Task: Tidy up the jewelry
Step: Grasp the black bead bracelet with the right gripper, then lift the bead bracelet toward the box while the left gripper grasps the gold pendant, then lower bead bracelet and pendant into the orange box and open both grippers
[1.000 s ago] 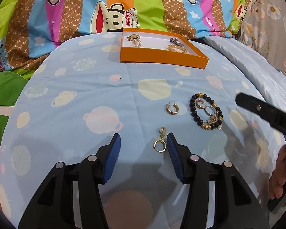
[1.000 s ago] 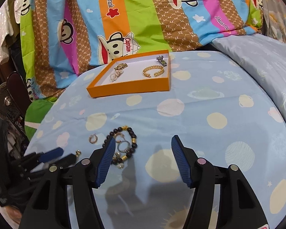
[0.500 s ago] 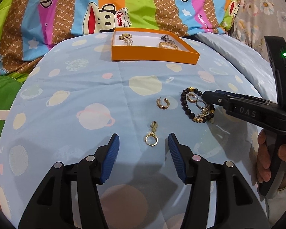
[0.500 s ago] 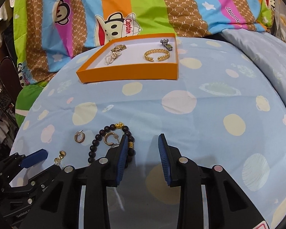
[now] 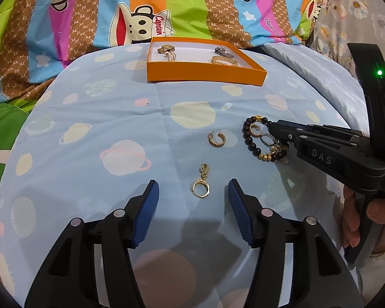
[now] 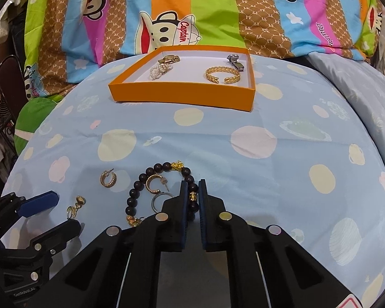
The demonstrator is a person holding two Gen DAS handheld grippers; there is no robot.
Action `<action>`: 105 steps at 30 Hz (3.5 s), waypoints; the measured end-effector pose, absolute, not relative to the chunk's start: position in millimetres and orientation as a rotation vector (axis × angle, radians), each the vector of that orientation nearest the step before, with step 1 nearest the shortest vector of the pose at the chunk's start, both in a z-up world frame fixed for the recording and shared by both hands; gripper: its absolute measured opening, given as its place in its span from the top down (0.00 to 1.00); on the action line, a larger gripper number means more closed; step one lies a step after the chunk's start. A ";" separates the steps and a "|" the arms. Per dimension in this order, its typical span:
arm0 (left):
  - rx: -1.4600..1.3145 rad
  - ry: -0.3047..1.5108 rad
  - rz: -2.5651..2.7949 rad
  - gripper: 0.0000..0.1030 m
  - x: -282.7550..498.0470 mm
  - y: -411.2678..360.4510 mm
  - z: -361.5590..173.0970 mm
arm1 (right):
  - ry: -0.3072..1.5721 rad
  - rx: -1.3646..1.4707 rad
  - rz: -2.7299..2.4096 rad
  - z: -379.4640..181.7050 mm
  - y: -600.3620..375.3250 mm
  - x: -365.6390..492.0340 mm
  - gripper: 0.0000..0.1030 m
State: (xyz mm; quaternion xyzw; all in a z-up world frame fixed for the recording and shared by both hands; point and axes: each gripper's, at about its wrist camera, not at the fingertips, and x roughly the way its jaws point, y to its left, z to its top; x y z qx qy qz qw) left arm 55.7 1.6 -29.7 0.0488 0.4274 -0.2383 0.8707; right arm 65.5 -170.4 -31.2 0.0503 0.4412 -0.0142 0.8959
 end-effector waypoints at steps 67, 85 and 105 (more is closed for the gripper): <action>0.067 0.755 -0.615 0.87 78.2 8.7 47.4 | 0.655 0.240 0.143 87.3 -197.8 40.1 0.93; 0.066 0.763 -0.517 0.87 242.6 -57.6 35.7 | 0.791 0.419 0.185 32.7 -220.9 209.5 0.93; 0.125 0.793 -0.459 0.65 243.4 -61.1 -17.4 | 0.777 0.045 -0.094 -7.5 -213.3 178.5 0.56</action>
